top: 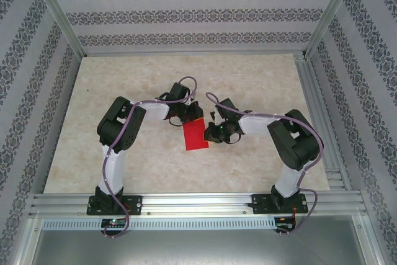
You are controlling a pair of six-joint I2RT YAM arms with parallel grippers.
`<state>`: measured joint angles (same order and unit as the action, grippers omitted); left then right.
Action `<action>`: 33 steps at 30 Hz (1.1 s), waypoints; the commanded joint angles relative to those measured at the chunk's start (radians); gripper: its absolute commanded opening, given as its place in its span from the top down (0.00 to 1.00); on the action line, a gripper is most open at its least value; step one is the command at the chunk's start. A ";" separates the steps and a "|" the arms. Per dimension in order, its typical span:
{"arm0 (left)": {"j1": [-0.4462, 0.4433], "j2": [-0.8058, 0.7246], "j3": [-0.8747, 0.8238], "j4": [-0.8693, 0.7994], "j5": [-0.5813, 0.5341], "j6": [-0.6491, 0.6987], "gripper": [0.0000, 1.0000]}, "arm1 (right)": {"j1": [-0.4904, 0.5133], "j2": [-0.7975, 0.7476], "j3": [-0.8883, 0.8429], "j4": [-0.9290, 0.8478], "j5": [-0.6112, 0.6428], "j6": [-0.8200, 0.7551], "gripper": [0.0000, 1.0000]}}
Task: Fold a paper plane with a square sheet of paper (pick it up from the middle)
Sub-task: First fold in half a square sheet of paper at the center of the table.
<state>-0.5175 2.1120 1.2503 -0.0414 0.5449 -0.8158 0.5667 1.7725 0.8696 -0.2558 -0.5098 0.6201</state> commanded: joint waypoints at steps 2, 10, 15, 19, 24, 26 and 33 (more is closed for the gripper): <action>0.011 0.061 -0.055 -0.097 -0.100 0.039 0.93 | 0.044 -0.029 -0.060 -0.159 -0.011 -0.003 0.88; 0.011 0.052 -0.050 -0.097 -0.083 0.051 0.93 | 0.051 -0.151 -0.056 -0.194 0.023 -0.014 0.86; 0.002 0.022 -0.007 -0.093 -0.024 0.068 0.90 | 0.003 -0.262 -0.058 -0.012 0.028 0.041 0.83; -0.007 -0.005 0.046 -0.132 -0.026 0.089 0.88 | -0.013 -0.197 -0.014 0.058 0.041 0.055 0.83; -0.007 -0.003 0.054 -0.137 -0.030 0.090 0.88 | 0.014 -0.058 0.063 0.048 0.043 0.046 0.84; -0.007 0.002 0.051 -0.130 -0.030 0.084 0.88 | 0.022 -0.018 0.084 0.044 0.042 0.047 0.84; -0.006 0.012 0.064 -0.122 -0.036 0.079 0.89 | 0.026 0.073 0.096 -0.041 0.074 0.019 0.85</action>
<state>-0.5198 2.1094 1.2930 -0.1246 0.5396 -0.7593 0.5892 1.8164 0.9459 -0.2478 -0.4706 0.6586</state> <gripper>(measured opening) 0.109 0.150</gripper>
